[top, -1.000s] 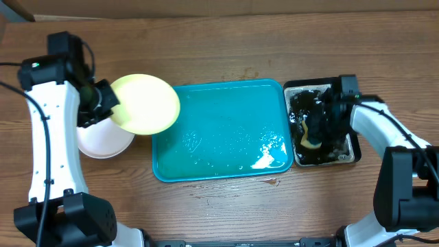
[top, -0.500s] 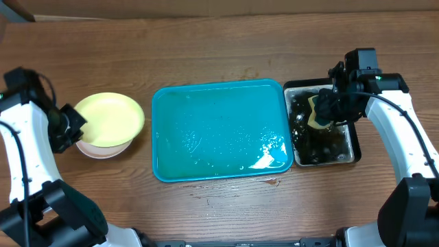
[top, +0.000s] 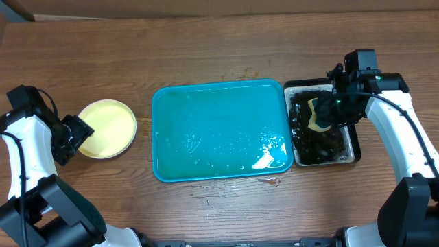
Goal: Clean dirty plates on tray and stack at the side
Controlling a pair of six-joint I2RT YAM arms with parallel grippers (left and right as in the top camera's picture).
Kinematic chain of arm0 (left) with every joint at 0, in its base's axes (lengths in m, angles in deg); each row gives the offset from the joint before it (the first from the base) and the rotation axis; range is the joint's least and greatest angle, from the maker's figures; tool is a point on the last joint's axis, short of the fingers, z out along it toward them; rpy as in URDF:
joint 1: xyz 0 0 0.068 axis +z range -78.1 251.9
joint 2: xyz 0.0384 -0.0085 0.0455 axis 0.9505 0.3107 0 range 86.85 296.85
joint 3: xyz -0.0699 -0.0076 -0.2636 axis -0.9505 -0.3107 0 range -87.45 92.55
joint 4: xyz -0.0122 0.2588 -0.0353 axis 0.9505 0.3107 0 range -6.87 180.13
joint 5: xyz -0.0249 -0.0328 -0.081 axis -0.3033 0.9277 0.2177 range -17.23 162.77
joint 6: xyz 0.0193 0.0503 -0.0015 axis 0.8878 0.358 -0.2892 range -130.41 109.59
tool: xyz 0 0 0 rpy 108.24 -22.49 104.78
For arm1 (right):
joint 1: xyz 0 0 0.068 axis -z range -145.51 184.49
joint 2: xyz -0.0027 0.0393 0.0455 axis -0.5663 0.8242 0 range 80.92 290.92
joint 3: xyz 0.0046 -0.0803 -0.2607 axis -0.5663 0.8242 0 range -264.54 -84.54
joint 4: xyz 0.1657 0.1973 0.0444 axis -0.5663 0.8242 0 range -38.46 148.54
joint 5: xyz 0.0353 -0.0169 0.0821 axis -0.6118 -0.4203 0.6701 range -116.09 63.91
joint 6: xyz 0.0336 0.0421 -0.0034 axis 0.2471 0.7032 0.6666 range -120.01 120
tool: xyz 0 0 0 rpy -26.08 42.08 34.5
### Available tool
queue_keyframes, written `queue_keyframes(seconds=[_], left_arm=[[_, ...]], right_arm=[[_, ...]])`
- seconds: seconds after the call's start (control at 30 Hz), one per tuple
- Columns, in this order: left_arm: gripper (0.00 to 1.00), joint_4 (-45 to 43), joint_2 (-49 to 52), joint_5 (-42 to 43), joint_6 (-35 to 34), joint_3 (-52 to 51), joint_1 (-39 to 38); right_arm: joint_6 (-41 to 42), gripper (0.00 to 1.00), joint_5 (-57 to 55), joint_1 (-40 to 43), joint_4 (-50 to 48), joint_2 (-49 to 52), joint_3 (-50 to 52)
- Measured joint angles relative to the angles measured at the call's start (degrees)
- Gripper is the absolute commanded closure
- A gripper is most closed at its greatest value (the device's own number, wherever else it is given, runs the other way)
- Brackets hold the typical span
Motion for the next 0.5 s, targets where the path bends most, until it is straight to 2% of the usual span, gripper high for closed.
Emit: queue_keyframes(seconds=[0.17, 0.2, 0.23, 0.33, 0.47, 0.5], left_arm=[[0.2, 1.9, -0.1, 5.6, 0.2, 0.0, -0.2], [0.2, 2.4, -0.3, 7.2, 0.5, 0.0, -0.5], [0.2, 2.9, -0.7, 8.5, 1.0, 0.0, -0.8], [0.2, 4.0, -2.5, 12.5, 3.6, 0.0, -3.6], [0.17, 6.8, -4.3, 15.8, 9.3, 0.0, -10.7], [0.03, 7.9, -4.4, 16.3, 10.6, 0.0, -12.9]], right_arm=[[0.0, 0.89, -1.6, 0.0, -0.6, 0.0, 0.0], [0.0, 0.95, -2.1, 0.0, -1.0, 0.0, 0.0], [-0.2, 0.96, -2.6, 0.0, -1.7, 0.0, 0.0], [-0.4, 0.96, -2.8, 0.0, -5.0, 0.0, 0.6], [-3.0, 0.88, -2.1, -0.2, -11.2, 0.0, 5.1], [-3.8, 0.88, -2.0, -0.2, -13.0, 0.0, 6.6]])
